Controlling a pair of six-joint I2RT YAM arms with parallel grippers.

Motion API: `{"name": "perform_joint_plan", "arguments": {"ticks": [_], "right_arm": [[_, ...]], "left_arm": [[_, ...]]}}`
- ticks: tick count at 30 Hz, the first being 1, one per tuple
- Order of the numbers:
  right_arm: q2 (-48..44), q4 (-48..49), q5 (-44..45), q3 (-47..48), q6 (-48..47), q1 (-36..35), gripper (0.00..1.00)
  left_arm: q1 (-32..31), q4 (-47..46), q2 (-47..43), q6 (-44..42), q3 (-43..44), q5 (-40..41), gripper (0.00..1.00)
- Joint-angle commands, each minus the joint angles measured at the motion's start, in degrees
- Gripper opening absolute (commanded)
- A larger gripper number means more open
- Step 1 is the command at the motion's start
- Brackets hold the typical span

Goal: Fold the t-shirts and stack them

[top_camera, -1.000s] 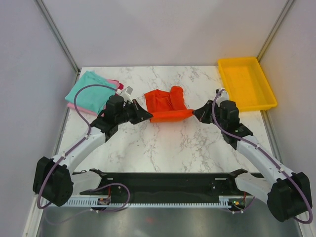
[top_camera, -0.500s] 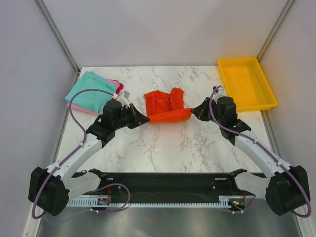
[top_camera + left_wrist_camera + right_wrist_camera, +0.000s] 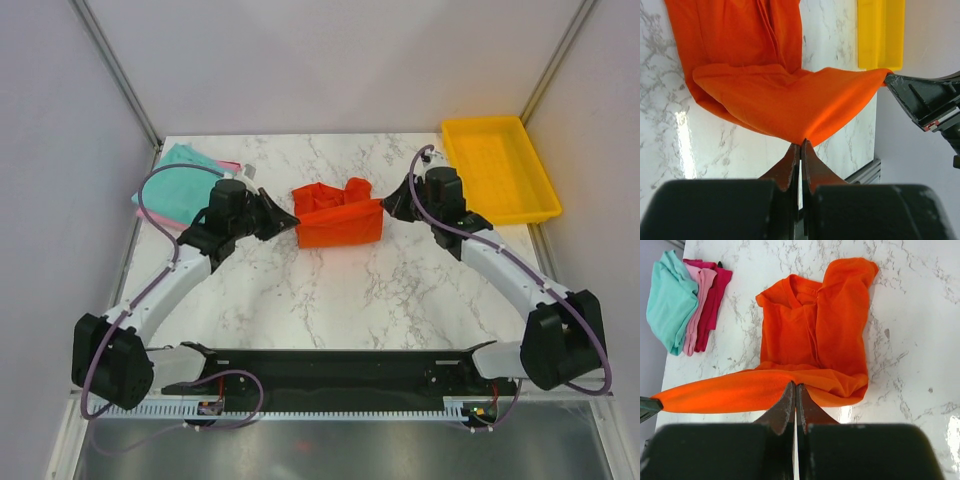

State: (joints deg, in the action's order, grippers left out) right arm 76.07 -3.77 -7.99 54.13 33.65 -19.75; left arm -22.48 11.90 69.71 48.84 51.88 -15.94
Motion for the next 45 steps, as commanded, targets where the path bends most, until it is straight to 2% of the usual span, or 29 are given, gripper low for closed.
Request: {"name": "perform_joint_plan", "arguments": {"ticks": [1, 6, 11, 20, 21, 22, 23, 24, 25, 26, 27, 28, 30, 33, 36, 41, 45], "right_arm": [[3.81, -0.01, 4.73, 5.54, -0.6, 0.5, 0.0], [11.01, -0.27, 7.02, 12.56, -0.16, 0.5, 0.0], [18.75, 0.34, 10.45, 19.51, -0.25, 0.59, 0.0], [43.24, 5.24, 6.77, 39.63, 0.27, 1.9, 0.0], [45.54, 5.35, 6.24, 44.44, 0.8, 2.08, 0.04], [47.92, 5.35, 5.8, 46.92, 1.15, 2.43, 0.33], [52.46, 5.18, 5.18, 49.47, 1.5, 2.52, 0.51], [54.51, 4.31, 4.48, 54.45, 2.2, 2.7, 0.65], [56.19, 3.95, 4.21, 56.33, 2.56, 2.96, 0.73], [58.03, 3.86, 3.69, 57.48, 2.65, 2.96, 0.74], [58.31, 3.95, 2.72, 58.19, 2.65, 3.05, 0.75], [58.31, 4.29, 2.54, 58.02, 2.48, 3.05, 0.75], [56.74, 5.17, 2.45, 55.75, 2.3, 3.05, 0.74], [52.44, 6.58, 1.93, 49.79, 2.39, 3.14, 0.68], [46.9, 7.2, 1.22, 41.96, 2.3, 2.96, 0.65], [35.85, 8.69, 1.83, 25.46, 0.64, 2.78, 0.71], [28.53, 8.87, 2.27, 15.06, -1.3, 2.35, 0.72]], "left_arm": [[2.35, 1.9, 3.48, 1.78, 4.98, 2.32, 0.02], [4.11, 1.55, 10.43, 2.66, 9.9, 1.97, 0.02], [5.25, 1.55, 18.95, 2.84, 18.42, 2.23, 0.02], [9.56, 1.28, 41.18, 5.65, 35.91, 1.27, 0.02], [9.99, 1.28, 43.12, 6.0, 37.67, 1.18, 0.02], [10.87, 1.28, 47.49, 6.27, 41.25, 0.83, 0.05], [11.4, 1.46, 49.62, 6.7, 43.29, 0.74, 0.2], [11.75, 2.59, 51.82, 7.06, 45.22, 0.83, 0.42], [12.19, 3.21, 53.58, 7.06, 48.98, 0.83, 0.78], [12.28, 3.56, 56.56, 6.54, 50.67, 0.22, 0.94], [12.28, 4.0, 57.46, 6.01, 52.34, -0.22, 1.0], [12.2, 4.18, 57.99, 5.57, 54.27, -0.58, 1.0], [12.2, 4.27, 57.21, 5.13, 53.86, -1.11, 0.98], [12.11, 4.18, 52.48, 4.43, 49.91, -0.49, 0.95], [11.76, 4.09, 46.16, 3.2, 41.59, -0.14, 0.92], [10.97, 2.61, 36.65, 1.09, 28.65, 0.3, 0.92], [10.44, -1.17, 28.3, -0.5, 14.7, 0.65, 0.99]]}}
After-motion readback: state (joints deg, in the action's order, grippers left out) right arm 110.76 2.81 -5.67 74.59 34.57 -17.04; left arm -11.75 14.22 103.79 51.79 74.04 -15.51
